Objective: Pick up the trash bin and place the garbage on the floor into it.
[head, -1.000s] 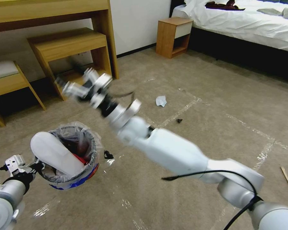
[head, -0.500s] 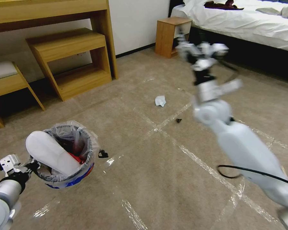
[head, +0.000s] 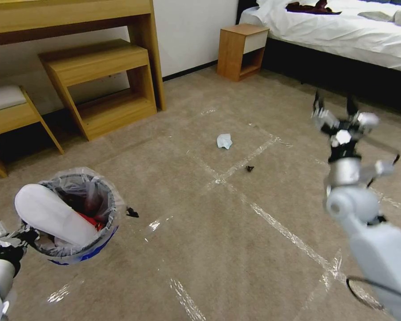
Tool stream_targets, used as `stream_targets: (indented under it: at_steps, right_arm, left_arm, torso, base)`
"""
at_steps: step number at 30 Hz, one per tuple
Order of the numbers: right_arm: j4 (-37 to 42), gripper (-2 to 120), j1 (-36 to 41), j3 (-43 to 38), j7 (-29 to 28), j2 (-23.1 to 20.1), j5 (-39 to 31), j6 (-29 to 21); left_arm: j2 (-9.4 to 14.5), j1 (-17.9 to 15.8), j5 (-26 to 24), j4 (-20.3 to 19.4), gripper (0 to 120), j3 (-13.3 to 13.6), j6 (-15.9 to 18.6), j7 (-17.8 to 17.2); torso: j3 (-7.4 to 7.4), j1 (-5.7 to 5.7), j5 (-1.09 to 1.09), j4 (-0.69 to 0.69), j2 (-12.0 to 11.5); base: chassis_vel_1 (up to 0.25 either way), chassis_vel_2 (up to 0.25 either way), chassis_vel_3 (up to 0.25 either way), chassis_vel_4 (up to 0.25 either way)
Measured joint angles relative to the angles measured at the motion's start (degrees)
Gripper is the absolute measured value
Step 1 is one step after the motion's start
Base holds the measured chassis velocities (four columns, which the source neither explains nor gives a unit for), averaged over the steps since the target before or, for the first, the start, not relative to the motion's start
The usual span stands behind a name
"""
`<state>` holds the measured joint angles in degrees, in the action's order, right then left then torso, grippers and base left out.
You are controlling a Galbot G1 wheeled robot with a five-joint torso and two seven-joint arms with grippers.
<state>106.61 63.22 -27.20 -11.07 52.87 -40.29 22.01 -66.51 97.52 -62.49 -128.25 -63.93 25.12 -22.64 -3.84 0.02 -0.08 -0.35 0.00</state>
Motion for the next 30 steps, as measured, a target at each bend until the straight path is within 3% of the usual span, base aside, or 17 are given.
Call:
stream_targets:
  at_steps: [5, 13, 24, 30]
  right_arm:
    - [5.2, 100, 11.6, -4.8, -1.8, 3.0, 8.2, -0.6]
    - [4.9, 100, 19.4, -3.9, -3.4, 8.5, 18.0, 1.3]
    - [1.9, 98, 18.9, 0.7, -3.9, 13.1, 22.7, 0.3]
    - [1.3, 98, 18.0, 1.4, -4.0, 13.5, 23.1, -0.3]
  left_arm:
    - [-0.8, -0.1, 1.1, -0.2, 1, 0.1, -0.4, 0.2]
    - [-1.4, -0.1, 2.8, 0.1, 1, 0.7, -1.1, 1.1]
    - [-0.7, -0.4, 2.4, 1.7, 1, 0.7, -1.4, 1.4]
    - [-0.4, -0.2, 2.0, 1.9, 1, 0.3, -1.5, 1.4]
  torso:
    - [0.0, 0.0, 0.0, -0.02, 0.0]
    - [0.0, 0.0, 0.0, -0.01, 0.0]
    - [-0.01, 0.0, -0.01, 0.0, 0.0]
    - [-0.01, 0.0, 0.0, 0.0, 0.0]
  base:
    - [0.0, 0.0, 0.0, 0.0]
    - [0.0, 0.0, 0.0, 0.0]
    - [0.0, 0.0, 0.0, 0.0]
    - [0.0, 0.0, 0.0, 0.0]
